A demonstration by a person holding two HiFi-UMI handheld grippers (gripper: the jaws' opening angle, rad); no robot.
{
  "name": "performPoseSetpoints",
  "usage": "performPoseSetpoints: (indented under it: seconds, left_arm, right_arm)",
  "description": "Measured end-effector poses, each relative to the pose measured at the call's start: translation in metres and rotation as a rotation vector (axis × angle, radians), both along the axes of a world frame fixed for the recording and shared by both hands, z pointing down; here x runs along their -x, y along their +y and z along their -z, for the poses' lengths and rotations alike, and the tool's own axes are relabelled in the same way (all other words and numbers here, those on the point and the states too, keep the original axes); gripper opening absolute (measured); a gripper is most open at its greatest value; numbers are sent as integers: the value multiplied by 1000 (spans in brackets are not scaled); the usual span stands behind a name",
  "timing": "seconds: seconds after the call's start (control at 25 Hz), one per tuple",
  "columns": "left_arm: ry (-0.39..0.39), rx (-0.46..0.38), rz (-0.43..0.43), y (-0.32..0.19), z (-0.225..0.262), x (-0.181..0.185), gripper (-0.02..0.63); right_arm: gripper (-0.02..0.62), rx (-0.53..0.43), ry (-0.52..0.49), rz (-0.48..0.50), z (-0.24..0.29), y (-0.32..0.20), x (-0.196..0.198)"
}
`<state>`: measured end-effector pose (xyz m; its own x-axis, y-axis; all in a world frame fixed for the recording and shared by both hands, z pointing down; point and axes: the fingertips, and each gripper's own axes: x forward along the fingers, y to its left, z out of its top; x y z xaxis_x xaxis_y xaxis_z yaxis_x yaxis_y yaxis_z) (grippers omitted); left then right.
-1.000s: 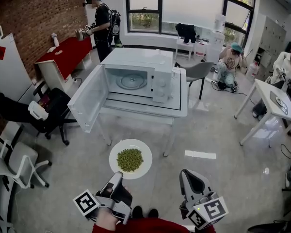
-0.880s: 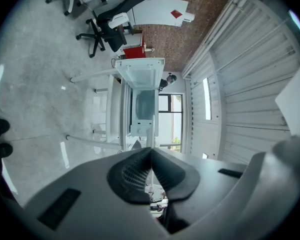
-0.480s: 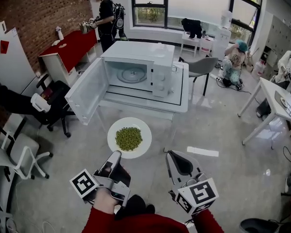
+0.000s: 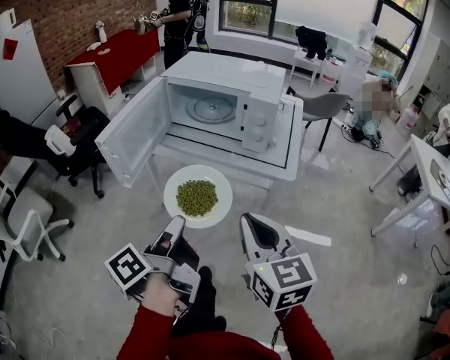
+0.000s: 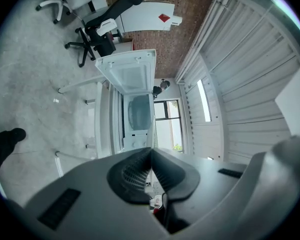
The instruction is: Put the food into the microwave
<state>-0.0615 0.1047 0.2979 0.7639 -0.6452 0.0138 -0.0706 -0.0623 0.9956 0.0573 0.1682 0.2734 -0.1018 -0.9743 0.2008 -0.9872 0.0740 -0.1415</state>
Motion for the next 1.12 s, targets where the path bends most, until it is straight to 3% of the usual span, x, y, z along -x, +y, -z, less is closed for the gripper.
performPoseSetpoints:
  seconds: [0.6, 1.12]
  left_arm:
    - [11, 52, -14, -135, -23, -45, 15]
    - [9, 38, -33, -236, -40, -81, 15]
  right_arm:
    - [14, 133, -18, -6, -33, -134, -32]
    - [14, 205, 3, -61, -46, -232, -63]
